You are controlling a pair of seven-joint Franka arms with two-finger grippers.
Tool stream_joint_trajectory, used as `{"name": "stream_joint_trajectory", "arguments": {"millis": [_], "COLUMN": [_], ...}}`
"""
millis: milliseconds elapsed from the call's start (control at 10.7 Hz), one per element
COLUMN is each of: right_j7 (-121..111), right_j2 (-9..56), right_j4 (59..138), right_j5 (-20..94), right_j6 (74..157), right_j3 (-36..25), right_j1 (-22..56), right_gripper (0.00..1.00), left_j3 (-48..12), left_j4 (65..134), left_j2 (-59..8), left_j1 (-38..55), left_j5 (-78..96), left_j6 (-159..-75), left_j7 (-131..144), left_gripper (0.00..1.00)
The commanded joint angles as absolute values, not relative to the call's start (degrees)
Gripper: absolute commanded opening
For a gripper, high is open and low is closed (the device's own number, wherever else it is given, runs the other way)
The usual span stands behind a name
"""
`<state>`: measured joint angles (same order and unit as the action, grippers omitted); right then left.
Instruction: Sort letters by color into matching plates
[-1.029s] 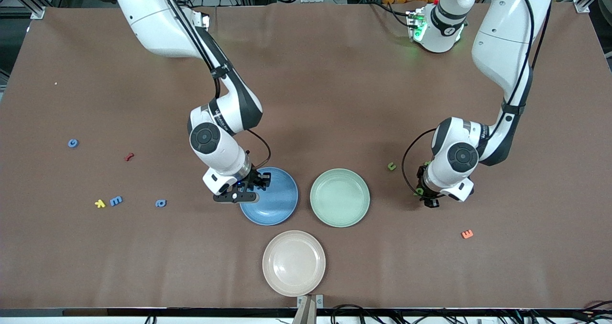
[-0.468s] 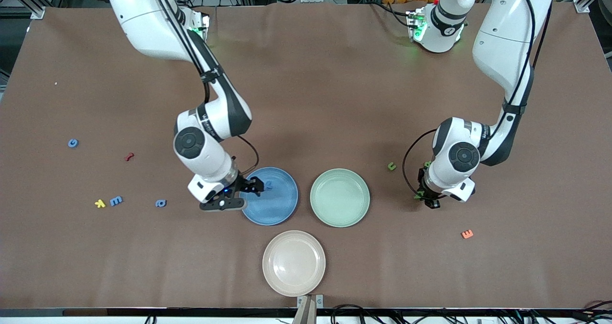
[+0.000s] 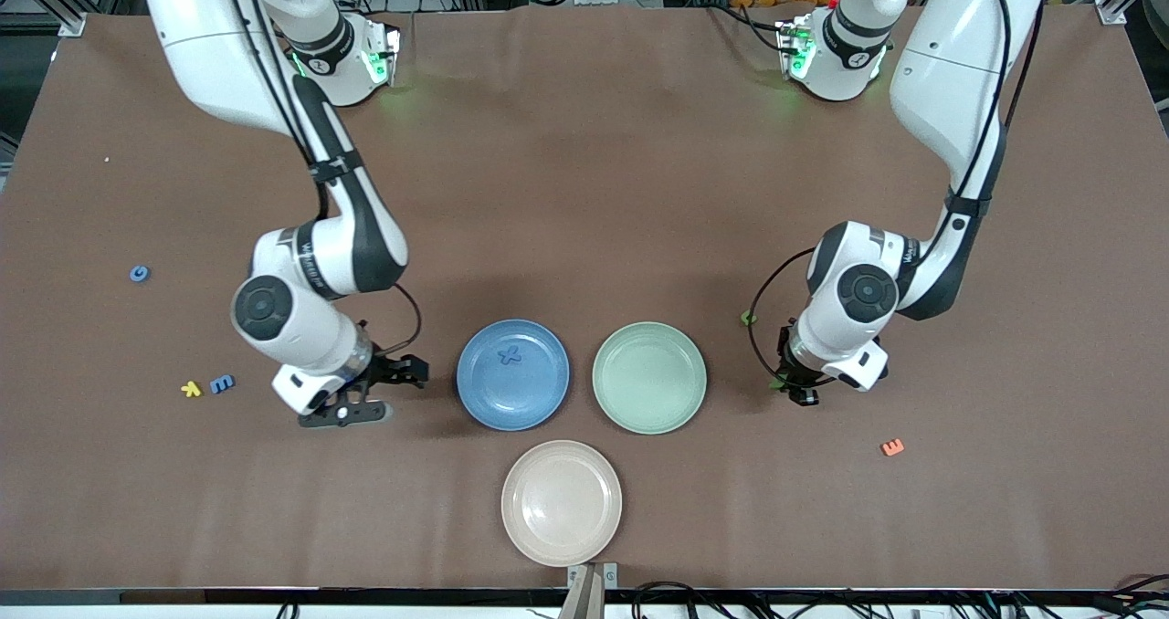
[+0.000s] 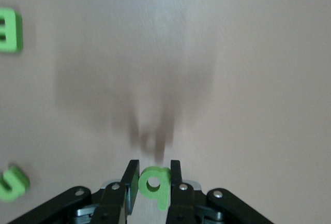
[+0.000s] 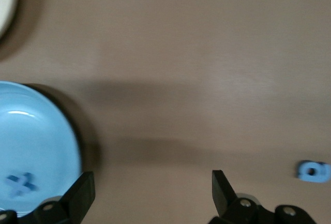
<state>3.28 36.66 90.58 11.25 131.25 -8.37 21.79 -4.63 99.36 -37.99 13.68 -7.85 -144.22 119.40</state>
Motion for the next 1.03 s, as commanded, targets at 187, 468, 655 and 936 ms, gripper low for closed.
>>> {"name": "stream_joint_trajectory", "arguments": {"millis": [187, 468, 655, 936], "right_j7": [-7.3, -9.1, -9.2, -10.7], "right_j2": [35.4, 35.9, 35.9, 35.9], "right_j4": [93.1, 95.1, 96.4, 101.1], "right_j5": [11.3, 7.7, 7.6, 7.9], "right_j6": [129.3, 130.4, 132.3, 140.7], "right_j3": [-9.9, -9.9, -9.9, -9.8], "right_j1": [16.1, 13.3, 12.6, 10.9], "right_gripper": [1.00, 1.00, 1.00, 1.00], "left_j3": [-4.7, -4.5, -4.5, -4.5], "left_j4": [95.1, 93.4, 93.1, 93.0], "left_j2": [-37.5, -38.1, -38.4, -38.5], "left_j1": [20.6, 25.1, 25.6, 25.1], "left_j5": [-9.2, -9.0, -9.1, -9.8], "left_j6": [-144.2, -144.3, -144.3, -144.3], "left_j7": [121.4, 123.6, 124.0, 123.4], "left_gripper": [0.00, 0.00, 0.00, 1.00]}}
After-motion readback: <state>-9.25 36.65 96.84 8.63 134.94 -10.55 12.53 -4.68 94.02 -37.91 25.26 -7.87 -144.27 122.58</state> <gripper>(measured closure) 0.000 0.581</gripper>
